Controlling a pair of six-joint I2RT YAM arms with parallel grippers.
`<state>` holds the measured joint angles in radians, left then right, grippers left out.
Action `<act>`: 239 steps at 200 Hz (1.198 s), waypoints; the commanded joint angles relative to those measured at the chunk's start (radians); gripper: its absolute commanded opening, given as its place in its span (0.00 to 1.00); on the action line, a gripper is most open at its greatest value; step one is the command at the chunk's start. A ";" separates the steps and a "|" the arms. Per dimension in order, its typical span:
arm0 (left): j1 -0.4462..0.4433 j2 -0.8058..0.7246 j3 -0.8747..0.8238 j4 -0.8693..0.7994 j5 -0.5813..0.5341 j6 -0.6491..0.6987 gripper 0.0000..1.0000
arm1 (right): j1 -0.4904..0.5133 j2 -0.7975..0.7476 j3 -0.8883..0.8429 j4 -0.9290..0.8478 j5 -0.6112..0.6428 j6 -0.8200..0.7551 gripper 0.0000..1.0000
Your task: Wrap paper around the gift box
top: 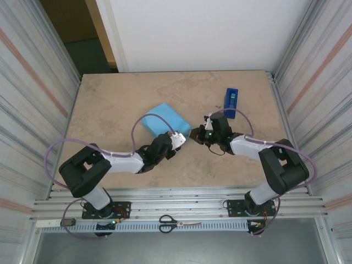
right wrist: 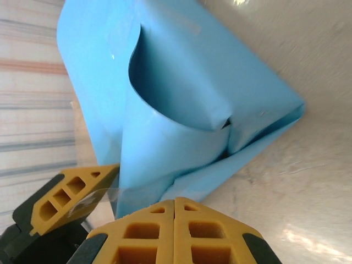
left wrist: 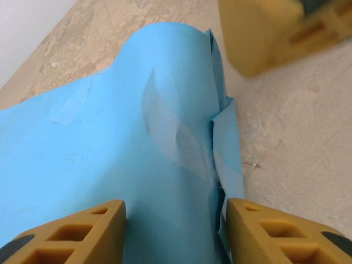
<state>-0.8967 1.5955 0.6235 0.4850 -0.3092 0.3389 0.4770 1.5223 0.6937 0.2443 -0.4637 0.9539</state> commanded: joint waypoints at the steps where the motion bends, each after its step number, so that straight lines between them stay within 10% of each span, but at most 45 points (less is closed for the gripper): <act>1: -0.010 -0.011 -0.047 -0.184 0.080 -0.018 0.53 | -0.021 -0.036 0.047 -0.117 0.022 -0.093 0.01; 48: 0.014 -0.091 -0.028 -0.204 0.112 -0.020 0.64 | -0.041 0.008 0.130 -0.193 -0.012 -0.160 0.12; 102: 0.047 -0.245 -0.015 -0.248 0.220 -0.038 0.98 | -0.070 0.080 0.220 -0.235 -0.031 -0.205 0.47; 146: 0.152 -0.431 -0.024 -0.281 0.273 -0.235 0.99 | -0.083 0.216 0.405 -0.353 -0.169 -0.306 0.71; 197: 0.428 -0.589 -0.022 -0.526 0.273 -0.727 0.99 | -0.075 0.393 0.546 -0.402 -0.345 -0.324 0.78; 239: 0.546 -0.647 -0.053 -0.674 0.439 -0.790 0.99 | -0.025 0.355 0.488 -0.366 -0.397 -0.283 0.78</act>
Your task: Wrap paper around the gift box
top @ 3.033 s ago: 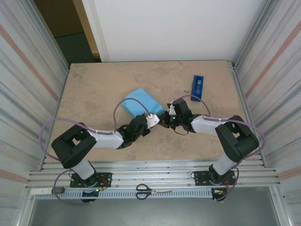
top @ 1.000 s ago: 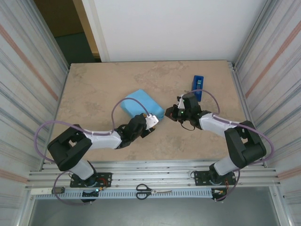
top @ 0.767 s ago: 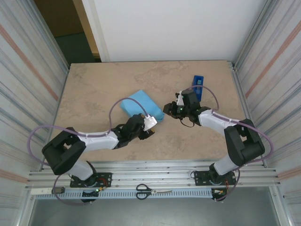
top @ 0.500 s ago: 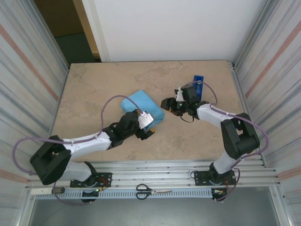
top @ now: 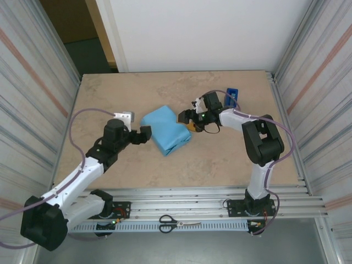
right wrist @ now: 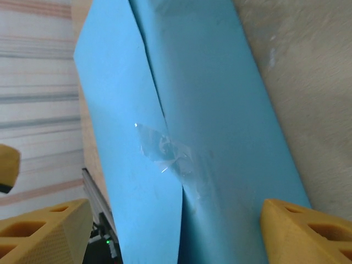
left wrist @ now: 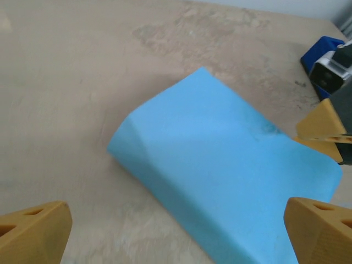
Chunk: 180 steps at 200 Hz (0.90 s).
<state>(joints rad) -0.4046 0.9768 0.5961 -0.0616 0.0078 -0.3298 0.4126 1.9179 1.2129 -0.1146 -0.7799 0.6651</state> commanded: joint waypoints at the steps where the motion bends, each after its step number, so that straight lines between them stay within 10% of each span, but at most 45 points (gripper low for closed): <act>1: 0.058 -0.028 -0.026 -0.127 0.132 -0.124 0.99 | 0.041 -0.044 -0.035 -0.007 -0.080 0.006 0.78; 79: 0.279 0.314 0.106 -0.146 0.625 -0.189 0.99 | 0.086 -0.138 0.002 -0.215 0.270 0.022 0.85; 180: 0.202 0.803 0.491 -0.337 0.650 -0.123 0.96 | 0.098 0.071 0.145 -0.083 0.152 0.173 0.83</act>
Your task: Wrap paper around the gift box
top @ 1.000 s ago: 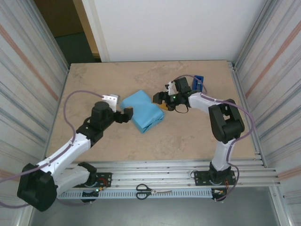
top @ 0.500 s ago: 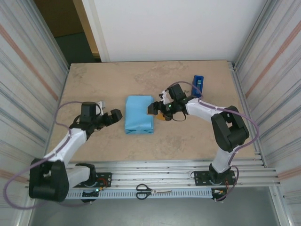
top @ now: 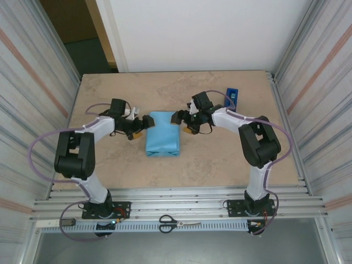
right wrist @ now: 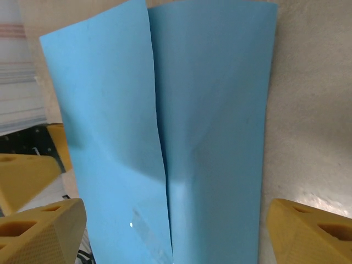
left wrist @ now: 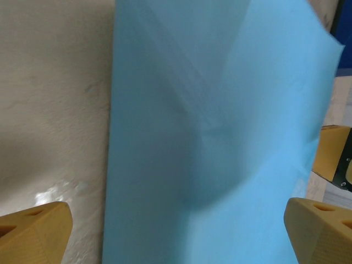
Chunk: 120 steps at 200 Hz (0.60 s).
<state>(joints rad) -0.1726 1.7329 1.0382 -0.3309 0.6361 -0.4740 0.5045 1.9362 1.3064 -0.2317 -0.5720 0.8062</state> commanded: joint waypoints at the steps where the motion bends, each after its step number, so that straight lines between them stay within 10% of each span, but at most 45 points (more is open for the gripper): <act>1: -0.031 0.048 0.049 -0.068 0.022 0.021 0.96 | 0.006 0.053 0.053 0.034 -0.058 0.032 0.82; 120: -0.096 -0.123 0.027 0.055 0.122 0.028 0.87 | -0.003 -0.091 -0.010 0.096 -0.135 -0.026 0.76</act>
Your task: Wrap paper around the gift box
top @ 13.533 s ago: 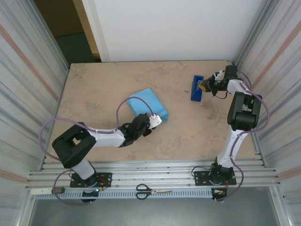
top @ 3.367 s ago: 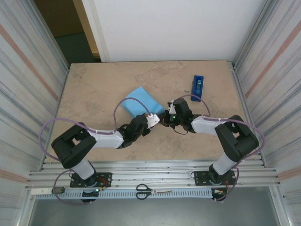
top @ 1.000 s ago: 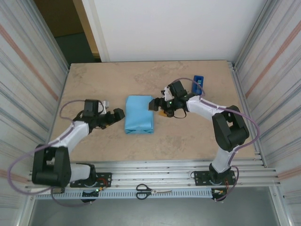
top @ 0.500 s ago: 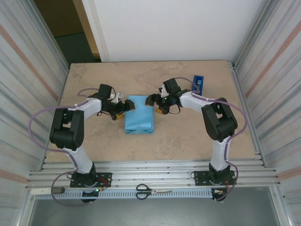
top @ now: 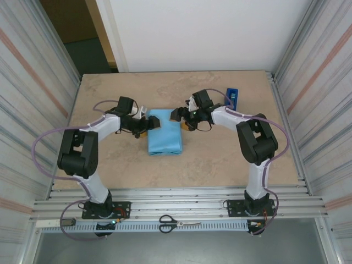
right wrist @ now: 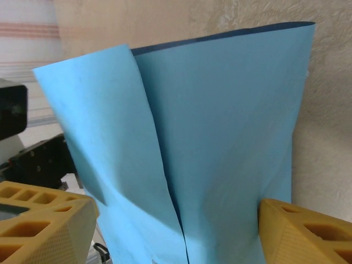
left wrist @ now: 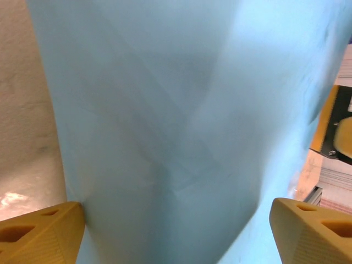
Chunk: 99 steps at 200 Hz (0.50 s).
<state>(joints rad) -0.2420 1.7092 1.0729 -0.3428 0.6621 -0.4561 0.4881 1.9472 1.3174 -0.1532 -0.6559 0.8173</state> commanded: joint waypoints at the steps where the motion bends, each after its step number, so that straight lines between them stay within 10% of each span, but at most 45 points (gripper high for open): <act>1: -0.027 -0.101 -0.008 0.068 0.098 0.010 0.87 | 0.014 -0.104 -0.023 0.017 -0.052 -0.037 0.76; 99: -0.106 -0.237 -0.083 0.152 0.071 -0.030 0.93 | 0.015 -0.305 -0.182 0.048 0.007 -0.127 0.80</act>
<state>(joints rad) -0.3149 1.5433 1.0119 -0.2817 0.6685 -0.4759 0.4820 1.7092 1.1606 -0.1562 -0.6201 0.7509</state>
